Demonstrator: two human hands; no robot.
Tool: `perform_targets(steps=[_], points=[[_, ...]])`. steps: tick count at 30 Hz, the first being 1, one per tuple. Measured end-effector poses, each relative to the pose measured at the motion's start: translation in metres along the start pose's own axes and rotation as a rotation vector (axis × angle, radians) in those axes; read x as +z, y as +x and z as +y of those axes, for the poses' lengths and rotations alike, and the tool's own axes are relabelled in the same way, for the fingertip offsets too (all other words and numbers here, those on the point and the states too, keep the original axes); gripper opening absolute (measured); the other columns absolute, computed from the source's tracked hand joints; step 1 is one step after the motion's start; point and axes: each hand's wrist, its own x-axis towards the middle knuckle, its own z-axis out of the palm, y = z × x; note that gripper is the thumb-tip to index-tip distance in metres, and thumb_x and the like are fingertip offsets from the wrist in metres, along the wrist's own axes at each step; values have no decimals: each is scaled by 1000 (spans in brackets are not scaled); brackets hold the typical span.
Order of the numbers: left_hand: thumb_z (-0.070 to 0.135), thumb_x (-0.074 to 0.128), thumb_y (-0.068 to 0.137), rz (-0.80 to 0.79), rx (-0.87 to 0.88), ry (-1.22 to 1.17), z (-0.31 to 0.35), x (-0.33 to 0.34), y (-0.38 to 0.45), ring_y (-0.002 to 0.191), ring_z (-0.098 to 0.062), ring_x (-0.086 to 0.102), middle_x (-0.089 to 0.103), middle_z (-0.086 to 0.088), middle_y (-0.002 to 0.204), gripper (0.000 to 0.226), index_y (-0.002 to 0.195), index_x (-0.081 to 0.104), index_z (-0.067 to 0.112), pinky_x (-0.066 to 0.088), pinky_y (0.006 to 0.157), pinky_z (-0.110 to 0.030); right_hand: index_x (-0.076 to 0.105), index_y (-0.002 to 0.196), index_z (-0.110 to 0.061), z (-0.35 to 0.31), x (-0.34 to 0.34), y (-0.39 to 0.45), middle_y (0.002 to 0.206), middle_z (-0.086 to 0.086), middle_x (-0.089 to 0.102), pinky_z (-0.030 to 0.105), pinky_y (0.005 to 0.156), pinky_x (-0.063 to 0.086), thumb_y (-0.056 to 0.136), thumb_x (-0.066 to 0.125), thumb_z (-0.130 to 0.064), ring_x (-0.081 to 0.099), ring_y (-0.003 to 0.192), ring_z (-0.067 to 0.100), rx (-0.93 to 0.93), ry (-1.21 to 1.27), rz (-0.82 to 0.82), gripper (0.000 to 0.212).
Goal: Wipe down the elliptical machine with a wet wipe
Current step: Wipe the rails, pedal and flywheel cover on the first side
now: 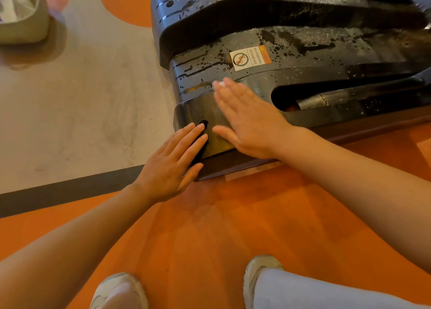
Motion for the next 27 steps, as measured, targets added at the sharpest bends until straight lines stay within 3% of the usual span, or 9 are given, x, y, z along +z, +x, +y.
perform_targets(steps=[2, 5, 10, 13, 17, 22, 24, 27], points=[[41, 35, 104, -4, 6, 8, -1, 0, 0, 149, -30, 20, 25, -13, 160, 59, 153, 24, 10, 23, 120, -42, 4, 154, -6, -7, 4, -3, 163, 11, -5, 34, 121, -7, 88, -10, -58, -9, 150, 23, -138, -66, -40, 85], [41, 36, 104, -4, 11, 13, -1, -2, 1, 149, -29, 20, 25, -13, 159, 59, 153, 23, 11, 22, 121, -40, 9, 155, -10, -1, 2, -5, 164, 5, -1, 30, 119, -6, 91, -5, -56, -6, 150, 18, -172, -19, -46, 80], [40, 32, 105, -19, 3, 13, 3, -9, 2, 148, -30, 22, 28, -15, 159, 57, 151, 27, 8, 23, 120, -41, 8, 155, -9, 30, -3, -11, 164, 7, 2, 34, 123, 2, 101, 10, -53, -2, 150, 18, 150, 108, 105, 70], [41, 30, 105, -31, -20, -4, 5, -11, 4, 149, -30, 21, 27, -15, 159, 56, 151, 29, 8, 22, 120, -40, 9, 155, -7, 45, -4, -20, 164, 6, 1, 29, 121, 0, 104, 21, -49, -3, 150, 16, 308, 239, 138, 68], [43, 28, 106, -31, -26, -30, 10, -12, 13, 150, -26, 16, 24, -13, 161, 57, 152, 29, 8, 18, 122, -38, 11, 155, -8, 34, 4, -34, 164, 7, 3, 36, 123, 4, 99, 17, -56, -4, 150, 17, 148, 229, 161, 75], [43, 30, 106, -46, -19, -56, 19, -10, 28, 151, -27, 17, 22, -13, 162, 58, 152, 30, 8, 13, 124, -38, 30, 151, -6, 21, 18, -43, 160, 9, 22, 38, 122, 12, 103, 21, -45, 12, 150, 21, -167, 62, 144, 62], [43, 30, 105, -49, -39, -73, 22, -11, 33, 151, -27, 17, 22, -12, 162, 58, 151, 32, 8, 13, 124, -39, 30, 151, -8, 26, 16, -41, 160, 7, 23, 37, 122, 12, 104, 21, -42, 13, 149, 19, -154, 96, 156, 59], [45, 30, 105, -55, -83, -117, 26, -13, 38, 151, -25, 16, 22, -10, 162, 57, 149, 34, 9, 14, 124, -38, 23, 153, -10, 39, 11, -37, 162, 4, 16, 35, 123, 9, 103, 17, -44, 7, 150, 15, 21, 193, 202, 61]])
